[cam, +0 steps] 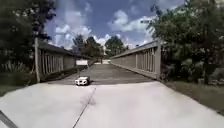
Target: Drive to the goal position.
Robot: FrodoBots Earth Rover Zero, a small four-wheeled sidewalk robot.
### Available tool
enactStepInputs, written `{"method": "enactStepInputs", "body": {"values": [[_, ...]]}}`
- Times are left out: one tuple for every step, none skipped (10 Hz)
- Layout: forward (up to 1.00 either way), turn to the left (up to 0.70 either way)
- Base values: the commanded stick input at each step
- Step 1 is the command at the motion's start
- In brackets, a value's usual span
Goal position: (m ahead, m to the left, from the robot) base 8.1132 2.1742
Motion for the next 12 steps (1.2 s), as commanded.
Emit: {"method": "enactStepInputs", "body": {"values": [[0.85, 0.00], [0.85, 0.00], [0.85, 0.00], [0.85, 0.13], [0.85, 0.27], [0.85, 0.27], [0.85, 0.07], [0.85, 0.00], [0.85, 0.00], [0.85, 0.00], [0.85, 0.00], [0.85, 0.00]]}}
